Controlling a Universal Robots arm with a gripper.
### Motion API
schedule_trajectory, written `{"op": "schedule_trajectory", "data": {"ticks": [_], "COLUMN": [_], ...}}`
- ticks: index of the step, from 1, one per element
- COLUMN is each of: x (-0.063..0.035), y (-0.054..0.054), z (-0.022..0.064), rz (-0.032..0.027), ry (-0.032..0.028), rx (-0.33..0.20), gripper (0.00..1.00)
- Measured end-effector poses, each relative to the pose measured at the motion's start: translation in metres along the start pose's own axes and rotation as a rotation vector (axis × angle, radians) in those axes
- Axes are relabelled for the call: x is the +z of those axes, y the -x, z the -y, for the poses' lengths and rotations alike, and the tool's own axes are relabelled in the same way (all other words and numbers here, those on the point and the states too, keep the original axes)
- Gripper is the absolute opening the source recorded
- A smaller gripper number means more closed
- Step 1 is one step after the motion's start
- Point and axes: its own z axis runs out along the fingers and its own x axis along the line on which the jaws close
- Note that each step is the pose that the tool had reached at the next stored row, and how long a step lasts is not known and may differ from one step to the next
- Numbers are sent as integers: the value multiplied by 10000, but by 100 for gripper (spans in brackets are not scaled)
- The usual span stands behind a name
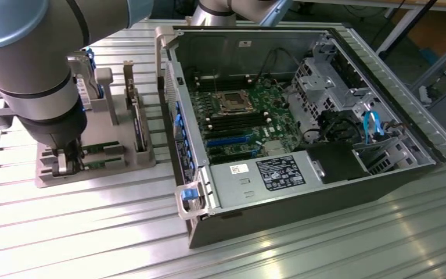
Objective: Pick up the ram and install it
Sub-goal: 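Pick up the ram and move it above insertion slot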
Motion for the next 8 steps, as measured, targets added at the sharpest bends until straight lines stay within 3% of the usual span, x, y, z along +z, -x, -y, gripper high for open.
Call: {"op": "schedule_trajectory", "data": {"ticks": [8], "x": [-7], "y": [-1], "z": [168], "rz": [0], "ry": [0], "rx": [0], "gripper": [30]}}
